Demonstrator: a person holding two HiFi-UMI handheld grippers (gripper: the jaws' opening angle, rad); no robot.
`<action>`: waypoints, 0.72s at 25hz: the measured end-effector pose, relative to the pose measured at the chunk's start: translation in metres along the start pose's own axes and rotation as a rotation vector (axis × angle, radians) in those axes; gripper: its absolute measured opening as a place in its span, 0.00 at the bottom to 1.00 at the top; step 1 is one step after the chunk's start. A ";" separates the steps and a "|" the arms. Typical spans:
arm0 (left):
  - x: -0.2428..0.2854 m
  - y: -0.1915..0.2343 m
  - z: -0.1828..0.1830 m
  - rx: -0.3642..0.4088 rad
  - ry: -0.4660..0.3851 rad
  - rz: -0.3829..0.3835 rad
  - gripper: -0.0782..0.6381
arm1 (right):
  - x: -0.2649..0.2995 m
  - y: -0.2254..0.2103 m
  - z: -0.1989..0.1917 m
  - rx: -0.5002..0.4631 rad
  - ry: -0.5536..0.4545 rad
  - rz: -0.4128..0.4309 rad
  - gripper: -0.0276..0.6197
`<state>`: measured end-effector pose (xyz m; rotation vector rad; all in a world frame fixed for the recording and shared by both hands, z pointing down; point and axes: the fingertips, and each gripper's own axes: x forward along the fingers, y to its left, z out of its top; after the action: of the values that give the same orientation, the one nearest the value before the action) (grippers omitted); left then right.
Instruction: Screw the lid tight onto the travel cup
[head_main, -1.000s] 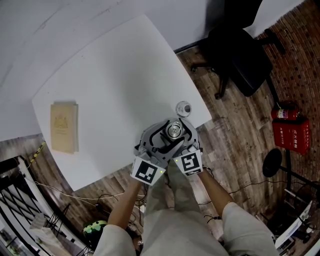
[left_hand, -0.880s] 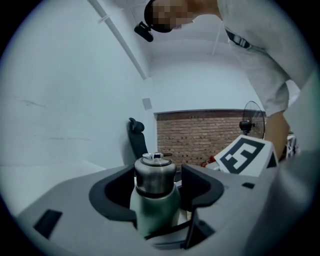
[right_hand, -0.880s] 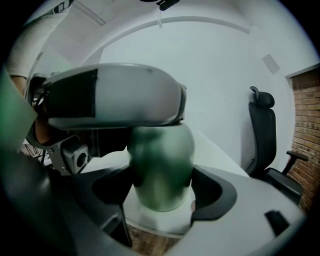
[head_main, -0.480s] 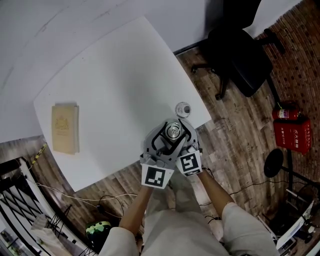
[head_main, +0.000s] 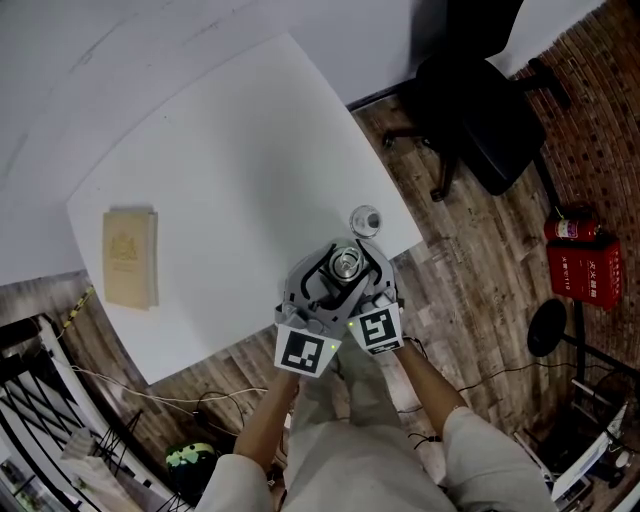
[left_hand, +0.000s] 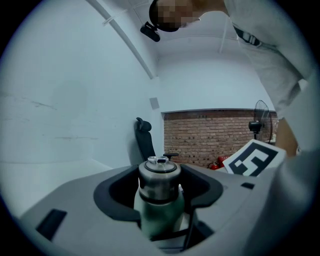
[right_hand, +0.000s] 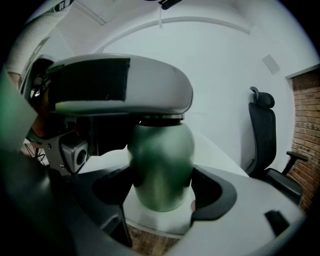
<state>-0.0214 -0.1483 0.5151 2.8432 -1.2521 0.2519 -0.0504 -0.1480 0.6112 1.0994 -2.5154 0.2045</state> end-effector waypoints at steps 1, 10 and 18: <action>0.000 0.000 0.000 0.007 -0.005 -0.022 0.47 | 0.000 0.000 -0.001 0.001 0.000 -0.001 0.60; 0.000 -0.004 0.000 0.039 -0.026 -0.242 0.47 | 0.001 0.000 0.001 -0.008 0.003 0.004 0.60; 0.000 -0.010 0.000 0.056 -0.017 -0.441 0.47 | 0.000 0.000 -0.003 0.010 0.000 -0.002 0.60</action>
<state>-0.0140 -0.1420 0.5154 3.0718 -0.5968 0.2503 -0.0494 -0.1477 0.6135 1.1052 -2.5155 0.2166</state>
